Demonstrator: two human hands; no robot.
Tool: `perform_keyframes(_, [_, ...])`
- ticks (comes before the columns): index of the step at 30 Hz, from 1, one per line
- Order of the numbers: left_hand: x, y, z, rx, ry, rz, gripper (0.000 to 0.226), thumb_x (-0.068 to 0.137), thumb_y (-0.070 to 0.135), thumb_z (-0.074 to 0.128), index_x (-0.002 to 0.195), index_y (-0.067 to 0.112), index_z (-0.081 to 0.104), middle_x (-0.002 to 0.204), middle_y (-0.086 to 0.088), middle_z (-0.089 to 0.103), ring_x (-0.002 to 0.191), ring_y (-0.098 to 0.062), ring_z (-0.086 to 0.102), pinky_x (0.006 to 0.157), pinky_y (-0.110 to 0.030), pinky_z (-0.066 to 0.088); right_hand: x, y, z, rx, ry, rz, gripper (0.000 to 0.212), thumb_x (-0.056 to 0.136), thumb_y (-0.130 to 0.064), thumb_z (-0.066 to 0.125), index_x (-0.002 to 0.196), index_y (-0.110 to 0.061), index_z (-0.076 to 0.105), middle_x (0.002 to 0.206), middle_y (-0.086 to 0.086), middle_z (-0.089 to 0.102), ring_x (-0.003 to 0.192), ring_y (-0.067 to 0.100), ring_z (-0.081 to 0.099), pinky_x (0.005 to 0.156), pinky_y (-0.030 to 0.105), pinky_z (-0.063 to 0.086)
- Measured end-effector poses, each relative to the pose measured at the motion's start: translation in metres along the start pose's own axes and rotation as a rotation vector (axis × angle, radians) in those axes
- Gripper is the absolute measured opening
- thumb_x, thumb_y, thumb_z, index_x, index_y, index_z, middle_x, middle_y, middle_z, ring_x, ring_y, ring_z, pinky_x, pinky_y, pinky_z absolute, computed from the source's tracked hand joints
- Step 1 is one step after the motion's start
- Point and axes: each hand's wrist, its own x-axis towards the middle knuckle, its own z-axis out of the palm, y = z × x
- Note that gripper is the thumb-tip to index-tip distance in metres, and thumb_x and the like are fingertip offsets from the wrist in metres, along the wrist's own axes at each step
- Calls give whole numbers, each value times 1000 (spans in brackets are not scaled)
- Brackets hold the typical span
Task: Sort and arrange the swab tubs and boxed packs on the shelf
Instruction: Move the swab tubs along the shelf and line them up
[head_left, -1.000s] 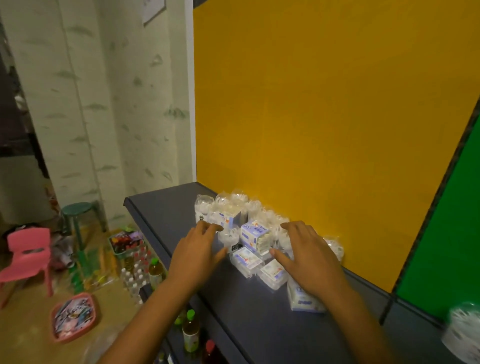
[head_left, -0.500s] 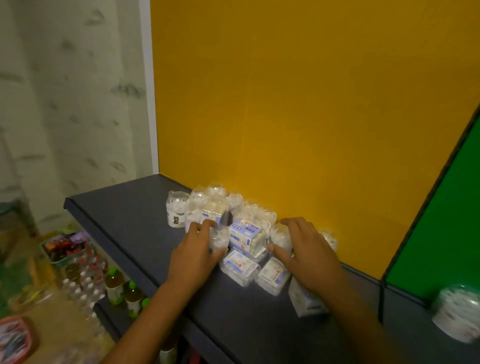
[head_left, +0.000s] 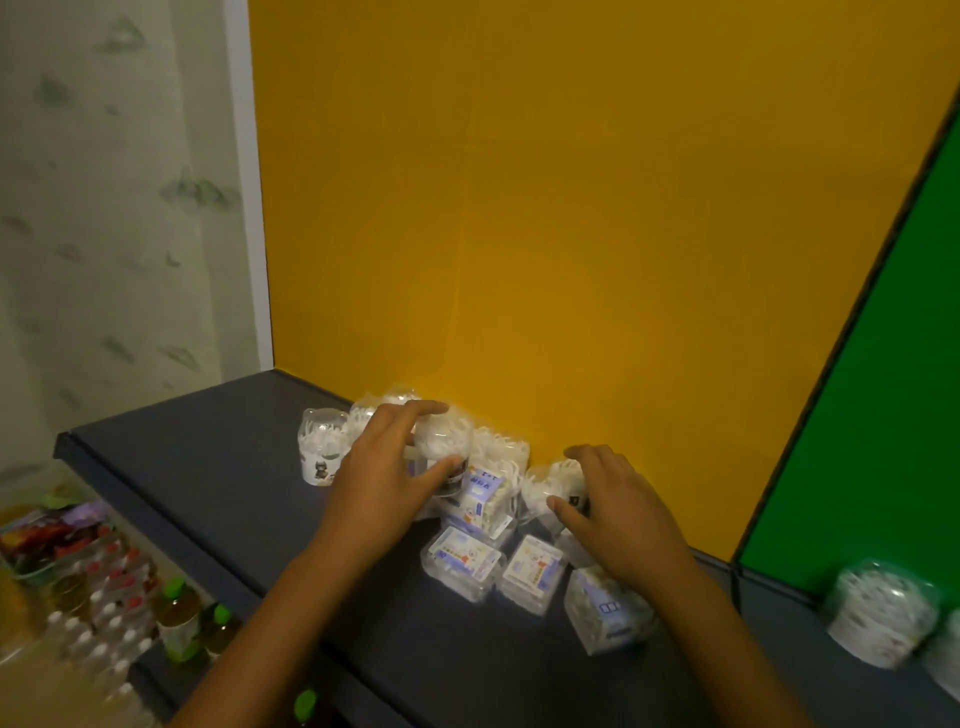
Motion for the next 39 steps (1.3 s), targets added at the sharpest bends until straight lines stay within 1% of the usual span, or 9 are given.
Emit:
perform_keyframes(4, [10, 4, 4, -237, -68, -16, 45, 80, 30, 74, 120, 42, 57, 122, 14, 56, 96, 4, 56, 74, -19, 53, 9, -1, 5, -18, -48, -8, 57, 94, -51, 53, 143, -29, 34, 143, -4, 43, 126, 17, 45, 99, 31, 42])
perform_keyframes(7, [12, 2, 7, -347, -95, -44, 42, 82, 26, 73, 118, 42, 59, 122, 15, 59, 96, -3, 61, 76, -23, 55, 17, -2, 14, -46, -89, -26, 58, 95, -49, 54, 145, -28, 34, 143, -2, 42, 129, 19, 42, 100, 32, 40])
perform_keyframes(11, [11, -5, 9, -427, -123, -82, 38, 84, 24, 71, 117, 41, 61, 118, 17, 63, 102, -5, 62, 85, -31, 56, 24, -1, 27, -64, -127, -27, 55, 93, -48, 56, 141, -26, 40, 138, 0, 44, 127, 19, 41, 100, 33, 41])
perform_keyframes(18, [4, -19, 8, -460, -136, -136, 37, 84, 24, 70, 116, 41, 62, 117, 14, 64, 103, -12, 62, 88, -39, 55, 32, -1, 39, -101, -81, -18, 53, 86, -47, 66, 129, -23, 46, 129, 1, 47, 119, 20, 43, 93, 30, 42])
perform_keyframes(24, [-2, -16, 3, -474, -121, -127, 37, 82, 25, 72, 116, 38, 63, 116, 16, 64, 101, -15, 63, 88, -43, 54, 42, 0, 39, -66, -156, 27, 59, 86, -44, 68, 133, -16, 47, 128, 7, 43, 122, 24, 37, 98, 32, 39])
perform_keyframes(28, [-1, -3, -3, -478, -101, -111, 35, 83, 24, 71, 114, 39, 64, 116, 16, 64, 104, -10, 62, 84, -35, 56, 38, 3, 20, 53, -100, 51, 59, 81, -42, 72, 130, -21, 47, 124, 5, 40, 121, 25, 38, 91, 27, 36])
perform_keyframes(32, [0, 18, 1, -506, -95, -76, 35, 83, 22, 71, 114, 36, 64, 118, 13, 64, 102, -10, 63, 79, -26, 56, 19, 12, -16, 148, -9, 56, 53, 80, -42, 74, 123, -34, 45, 117, 0, 42, 110, 21, 47, 78, 27, 39])
perform_keyframes(35, [-4, 43, 12, -539, -109, -53, 35, 84, 19, 71, 115, 33, 64, 118, 10, 64, 102, -9, 63, 73, -19, 54, -5, 26, -47, 114, 9, 49, 52, 79, -47, 73, 121, -40, 42, 118, -3, 47, 97, 20, 56, 75, 37, 51])
perform_keyframes(39, [-16, 80, 33, -563, -174, -20, 35, 85, 24, 71, 116, 39, 62, 120, 14, 62, 106, -11, 62, 79, -30, 57, -47, 50, -89, 74, 5, 51, 48, 81, -48, 71, 118, -41, 41, 119, -7, 47, 77, 20, 60, 72, 44, 53])
